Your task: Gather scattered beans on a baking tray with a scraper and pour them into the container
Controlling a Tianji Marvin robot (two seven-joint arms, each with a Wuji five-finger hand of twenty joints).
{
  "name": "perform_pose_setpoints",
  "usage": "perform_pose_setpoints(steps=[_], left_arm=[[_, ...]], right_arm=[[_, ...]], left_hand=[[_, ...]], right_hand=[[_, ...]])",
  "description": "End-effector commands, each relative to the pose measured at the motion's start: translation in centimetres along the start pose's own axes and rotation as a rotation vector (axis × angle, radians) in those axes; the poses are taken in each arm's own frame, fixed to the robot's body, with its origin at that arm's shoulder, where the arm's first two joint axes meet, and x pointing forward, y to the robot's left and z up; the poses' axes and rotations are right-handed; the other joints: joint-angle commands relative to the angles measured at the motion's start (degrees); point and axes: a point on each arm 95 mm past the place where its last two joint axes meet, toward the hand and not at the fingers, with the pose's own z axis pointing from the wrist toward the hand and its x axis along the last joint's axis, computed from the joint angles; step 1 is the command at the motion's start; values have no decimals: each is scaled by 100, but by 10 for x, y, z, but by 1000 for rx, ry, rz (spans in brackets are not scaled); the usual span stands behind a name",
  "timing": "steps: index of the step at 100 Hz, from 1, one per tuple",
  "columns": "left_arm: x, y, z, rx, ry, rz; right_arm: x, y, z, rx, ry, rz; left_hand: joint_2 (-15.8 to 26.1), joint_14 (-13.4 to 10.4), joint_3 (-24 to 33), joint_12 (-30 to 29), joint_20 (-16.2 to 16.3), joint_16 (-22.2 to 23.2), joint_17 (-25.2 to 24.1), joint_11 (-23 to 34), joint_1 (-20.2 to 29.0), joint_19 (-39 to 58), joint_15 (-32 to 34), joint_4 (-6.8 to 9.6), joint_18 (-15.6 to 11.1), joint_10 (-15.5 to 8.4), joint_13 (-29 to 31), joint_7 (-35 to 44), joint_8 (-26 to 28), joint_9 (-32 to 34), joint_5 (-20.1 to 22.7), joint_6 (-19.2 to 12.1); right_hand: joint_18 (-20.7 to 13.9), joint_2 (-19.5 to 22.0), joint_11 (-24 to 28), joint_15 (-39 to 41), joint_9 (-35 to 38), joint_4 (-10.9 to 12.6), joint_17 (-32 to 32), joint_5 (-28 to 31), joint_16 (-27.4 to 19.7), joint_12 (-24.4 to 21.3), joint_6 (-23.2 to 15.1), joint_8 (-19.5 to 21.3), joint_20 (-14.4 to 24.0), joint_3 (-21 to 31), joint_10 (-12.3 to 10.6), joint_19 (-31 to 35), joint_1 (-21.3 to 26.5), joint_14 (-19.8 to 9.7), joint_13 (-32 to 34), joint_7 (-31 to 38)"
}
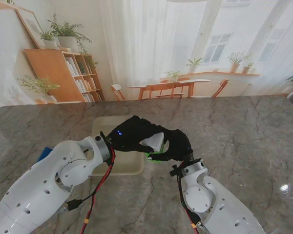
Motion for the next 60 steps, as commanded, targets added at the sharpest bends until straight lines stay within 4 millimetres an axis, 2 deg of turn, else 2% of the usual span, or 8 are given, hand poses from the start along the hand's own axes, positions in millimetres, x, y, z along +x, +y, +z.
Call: perform_pose_setpoints(steps=[1,12,18,23,40,50,57,60], left_arm=[[-2,1,-1,-27,10,51],[-3,-3,-3,-32,22,72],[-4,-6,-4,-46,30,92],[-6,-9,-5,-59,36,118],[-8,-13,-6,-84,53,186],[-8,-15,-7,-100,56,227],[-7,-15,-8,-114,47,242],[-7,-16,-9,-118,42,250]], right_arm=[[7,0,2,1,20,20],[7,1,2,0,20,20],[7,1,2,-1,22,21],[7,2,2,-1,24,20],[7,2,2,0,28,25],[7,2,2,1,28,26],[7,2,2,0,28,26],[7,3,2,0,27,25]], left_hand=[[-283,-219,1108,381,-157,8,79,345,1399,120,54,-60,-174,-708,202,816,385,160,438,-1740],[-334,-291,1498,-33,-313,-132,132,48,1401,83,-50,-150,-180,-791,281,1184,350,184,336,-1929],[-167,-314,1539,-1317,-432,-350,141,-74,1402,59,-237,-130,-163,-764,335,1311,-27,125,210,-1956],[-181,-314,1649,-1678,-489,-453,152,-179,1401,-3,-351,-123,-131,-724,362,1337,-125,91,222,-1939],[-290,-299,1902,-2209,-596,-582,190,-422,1401,-44,-467,-128,-115,-616,367,624,-932,-91,-135,-1774],[-226,-193,1481,-2405,-640,-591,56,-607,1402,-77,-504,-150,-84,-445,213,-107,-1413,-373,-576,-1406],[-59,-44,736,-2578,-655,-629,-153,-788,1337,-159,-584,-117,-36,-217,-43,-571,-1558,-738,-1019,-849],[-54,22,671,-2646,-656,-649,-227,-846,1138,-193,-614,-84,-19,-129,-142,-689,-1562,-879,-1158,-680]], right_hand=[[-98,695,859,126,518,208,26,546,122,337,-1642,392,-74,2134,-706,110,1064,-297,42,1154],[-99,699,853,117,518,210,27,557,122,339,-1650,399,-73,2131,-723,107,1056,-311,41,1159],[-101,707,850,111,519,212,26,541,122,341,-1674,394,-73,2131,-732,105,1051,-320,43,1143],[-104,708,847,107,518,214,25,550,122,342,-1681,401,-72,2131,-741,103,1050,-325,45,1150],[-135,708,844,94,528,221,26,550,124,348,-1701,401,-75,2129,-750,85,1041,-341,49,1142],[-123,706,838,91,523,223,31,555,127,350,-1697,403,-73,2131,-747,79,1039,-342,50,1144],[-116,702,837,88,526,224,33,554,130,353,-1698,403,-72,2132,-747,74,1040,-334,48,1143],[-116,697,836,89,526,224,33,557,133,353,-1693,404,-71,2133,-747,73,1039,-333,49,1145]])
